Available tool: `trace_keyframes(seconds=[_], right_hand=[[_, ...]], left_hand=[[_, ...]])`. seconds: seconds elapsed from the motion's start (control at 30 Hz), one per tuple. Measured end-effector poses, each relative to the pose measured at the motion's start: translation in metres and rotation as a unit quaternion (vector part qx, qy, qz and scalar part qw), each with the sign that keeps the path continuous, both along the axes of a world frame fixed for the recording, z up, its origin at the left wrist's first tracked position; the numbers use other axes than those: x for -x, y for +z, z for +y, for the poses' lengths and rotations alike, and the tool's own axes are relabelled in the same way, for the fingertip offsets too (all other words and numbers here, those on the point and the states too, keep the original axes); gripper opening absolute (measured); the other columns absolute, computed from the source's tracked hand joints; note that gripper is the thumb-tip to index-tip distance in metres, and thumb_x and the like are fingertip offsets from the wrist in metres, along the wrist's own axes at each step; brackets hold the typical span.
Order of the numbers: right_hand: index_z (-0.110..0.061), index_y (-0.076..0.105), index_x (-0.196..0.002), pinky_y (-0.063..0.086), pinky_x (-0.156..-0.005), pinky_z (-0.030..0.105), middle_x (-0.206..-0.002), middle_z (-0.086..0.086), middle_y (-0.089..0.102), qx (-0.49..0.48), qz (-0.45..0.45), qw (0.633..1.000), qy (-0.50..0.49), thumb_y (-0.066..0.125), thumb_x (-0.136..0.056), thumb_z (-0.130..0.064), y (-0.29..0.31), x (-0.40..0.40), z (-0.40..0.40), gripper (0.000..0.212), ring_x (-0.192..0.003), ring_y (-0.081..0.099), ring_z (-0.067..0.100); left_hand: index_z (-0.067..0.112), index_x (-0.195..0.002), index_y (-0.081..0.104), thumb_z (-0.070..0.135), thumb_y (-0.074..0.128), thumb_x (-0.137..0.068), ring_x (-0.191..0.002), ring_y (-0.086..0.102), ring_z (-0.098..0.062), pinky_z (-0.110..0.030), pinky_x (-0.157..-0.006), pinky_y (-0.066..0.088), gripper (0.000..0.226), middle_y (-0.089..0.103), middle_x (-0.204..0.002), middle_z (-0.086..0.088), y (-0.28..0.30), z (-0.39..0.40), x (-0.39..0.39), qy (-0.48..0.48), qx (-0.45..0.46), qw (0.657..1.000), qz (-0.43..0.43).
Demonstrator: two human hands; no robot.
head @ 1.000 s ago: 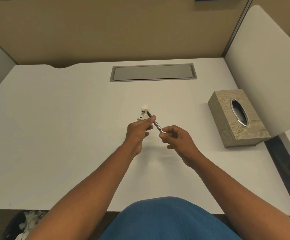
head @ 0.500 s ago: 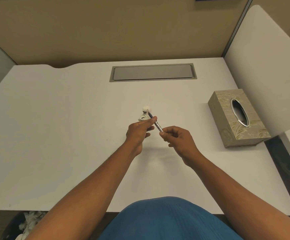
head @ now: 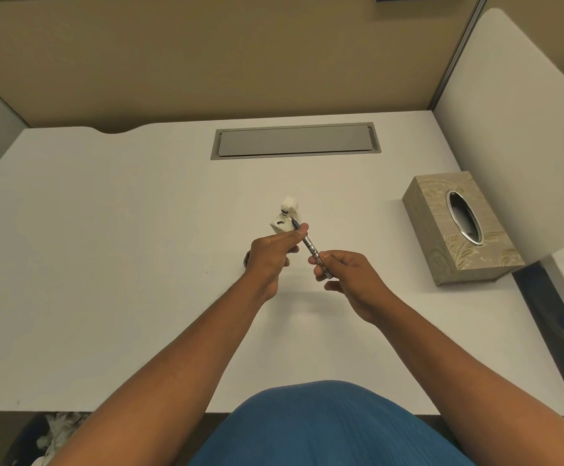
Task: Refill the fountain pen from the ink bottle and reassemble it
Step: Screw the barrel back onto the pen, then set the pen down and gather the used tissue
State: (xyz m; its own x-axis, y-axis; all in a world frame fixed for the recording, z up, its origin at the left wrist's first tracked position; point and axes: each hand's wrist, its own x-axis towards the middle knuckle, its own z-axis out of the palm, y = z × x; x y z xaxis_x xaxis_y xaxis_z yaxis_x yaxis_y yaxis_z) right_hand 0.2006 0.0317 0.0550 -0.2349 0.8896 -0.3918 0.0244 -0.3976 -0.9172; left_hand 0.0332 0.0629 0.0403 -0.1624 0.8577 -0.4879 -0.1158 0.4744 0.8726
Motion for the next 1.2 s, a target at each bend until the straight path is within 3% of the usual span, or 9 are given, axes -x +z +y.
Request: trace_keyframes(seconds=[0.17, 0.3, 0.43, 0.67, 0.87, 1.2], right_hand=[[-0.013, 0.073, -0.098, 0.046, -0.070, 0.027, -0.082, -0.002, 0.068, 0.004, -0.001, 1.000, -0.009, 0.052, -0.102, -0.026, -0.004, 0.000, -0.001, 0.025, -0.080, 0.061, 0.012], [-0.016, 0.075, -0.098, 0.045, -0.071, 0.029, -0.086, -0.001, 0.061, -0.017, -0.035, 0.999, -0.035, 0.056, -0.099, -0.024, -0.014, -0.009, 0.000, 0.021, -0.078, 0.055, 0.013], [-0.018, 0.075, -0.092, 0.039, -0.065, 0.028, -0.075, 0.000, 0.055, -0.034, -0.100, 0.993, -0.059, 0.061, -0.095, -0.025, -0.026, -0.021, -0.002, 0.015, -0.069, 0.047, 0.013], [-0.020, 0.072, -0.074, 0.038, -0.053, 0.019, -0.060, -0.008, 0.066, -0.025, -0.226, 0.974, -0.018, 0.069, -0.084, -0.025, -0.044, -0.020, -0.008, 0.011, -0.049, 0.050, -0.003], [-0.021, 0.070, -0.071, 0.043, -0.057, 0.025, -0.064, -0.006, 0.072, -0.019, -0.338, 0.940, 0.033, 0.072, -0.078, -0.030, -0.061, -0.015, -0.007, 0.011, -0.064, 0.062, 0.006], [-0.024, 0.067, -0.079, 0.039, -0.058, 0.026, -0.069, -0.014, 0.063, -0.005, -0.402, 0.915, 0.036, 0.072, -0.079, -0.034, -0.071, -0.014, -0.004, 0.011, -0.070, 0.058, 0.006]], left_hand=[[0.025, -0.093, 0.082, 0.055, 0.082, -0.070, -0.082, 0.062, -0.016, -0.032, -0.074, 0.045, 0.038, 0.073, -0.082, 0.008, -0.001, -0.004, -0.003, 0.006, -0.008, 1.000, 0.015], [0.021, -0.106, 0.078, 0.049, 0.082, -0.075, -0.087, 0.069, -0.012, -0.028, -0.072, 0.046, 0.042, 0.075, -0.095, 0.010, 0.000, -0.007, 0.000, 0.017, -0.001, 1.000, 0.001], [0.024, -0.100, 0.077, 0.042, 0.082, -0.078, -0.078, 0.068, -0.009, -0.025, -0.068, 0.045, 0.029, 0.074, -0.112, 0.009, 0.001, -0.008, 0.005, 0.014, 0.011, 1.000, -0.020], [0.023, -0.097, 0.077, 0.038, 0.081, -0.079, -0.074, 0.068, -0.007, -0.024, -0.068, 0.045, 0.024, 0.075, -0.109, 0.009, -0.002, -0.013, -0.002, 0.017, 0.012, 1.000, -0.023], [0.014, -0.110, 0.075, 0.035, 0.079, -0.082, -0.075, 0.066, -0.007, -0.024, -0.068, 0.044, 0.035, 0.074, -0.101, 0.011, -0.003, -0.018, -0.006, 0.015, 0.023, 0.999, -0.022], [0.014, -0.110, 0.075, 0.035, 0.079, -0.083, -0.075, 0.067, -0.006, -0.024, -0.068, 0.044, 0.035, 0.073, -0.101, 0.011, -0.005, -0.019, -0.003, 0.014, 0.029, 0.999, -0.020]])
